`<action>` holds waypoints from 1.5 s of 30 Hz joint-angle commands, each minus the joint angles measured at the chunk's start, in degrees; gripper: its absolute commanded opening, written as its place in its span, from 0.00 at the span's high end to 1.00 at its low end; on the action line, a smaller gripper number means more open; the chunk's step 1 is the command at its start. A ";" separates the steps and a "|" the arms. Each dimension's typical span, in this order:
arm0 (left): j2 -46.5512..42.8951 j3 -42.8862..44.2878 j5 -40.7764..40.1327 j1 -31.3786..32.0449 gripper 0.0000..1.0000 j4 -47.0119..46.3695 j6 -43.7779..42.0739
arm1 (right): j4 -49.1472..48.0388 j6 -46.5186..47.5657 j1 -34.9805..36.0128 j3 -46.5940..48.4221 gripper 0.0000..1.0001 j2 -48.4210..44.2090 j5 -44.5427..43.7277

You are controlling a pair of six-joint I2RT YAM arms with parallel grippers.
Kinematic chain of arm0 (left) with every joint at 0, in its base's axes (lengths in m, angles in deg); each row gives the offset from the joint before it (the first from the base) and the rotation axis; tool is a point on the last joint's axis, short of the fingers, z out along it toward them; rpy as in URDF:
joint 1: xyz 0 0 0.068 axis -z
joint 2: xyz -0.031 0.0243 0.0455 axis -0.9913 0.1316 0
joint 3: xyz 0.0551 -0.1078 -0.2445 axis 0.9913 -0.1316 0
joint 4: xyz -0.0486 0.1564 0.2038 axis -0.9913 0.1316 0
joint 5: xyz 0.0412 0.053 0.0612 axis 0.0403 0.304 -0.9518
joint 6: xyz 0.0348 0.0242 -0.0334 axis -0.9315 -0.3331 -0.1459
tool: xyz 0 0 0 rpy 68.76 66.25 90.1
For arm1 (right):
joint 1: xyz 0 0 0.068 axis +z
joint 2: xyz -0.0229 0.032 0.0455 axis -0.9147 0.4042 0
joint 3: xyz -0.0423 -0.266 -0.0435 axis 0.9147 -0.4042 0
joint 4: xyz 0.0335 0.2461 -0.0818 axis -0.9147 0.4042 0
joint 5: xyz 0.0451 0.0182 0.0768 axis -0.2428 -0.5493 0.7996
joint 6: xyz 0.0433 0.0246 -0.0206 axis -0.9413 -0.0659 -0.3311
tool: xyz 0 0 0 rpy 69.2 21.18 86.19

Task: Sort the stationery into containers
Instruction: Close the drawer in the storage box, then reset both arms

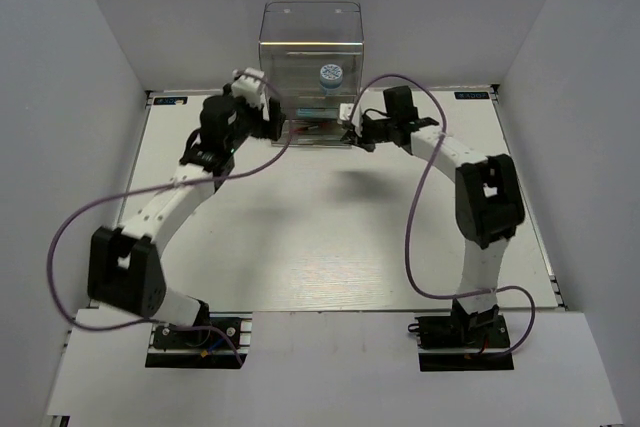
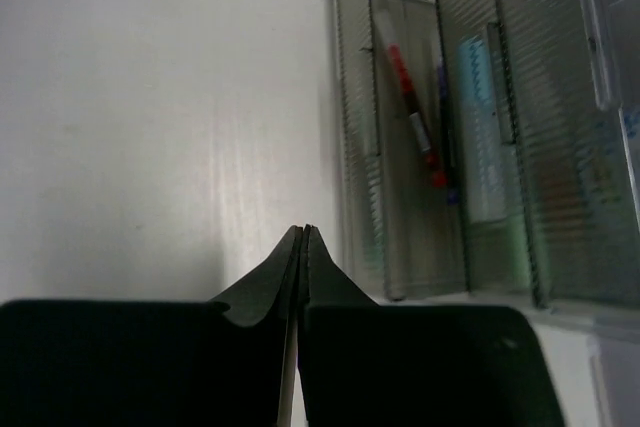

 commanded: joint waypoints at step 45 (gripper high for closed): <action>-43.13 -40.43 -10.76 -0.37 0.01 17.18 38.10 | -11.06 -1.11 9.59 1.93 0.46 9.53 -8.73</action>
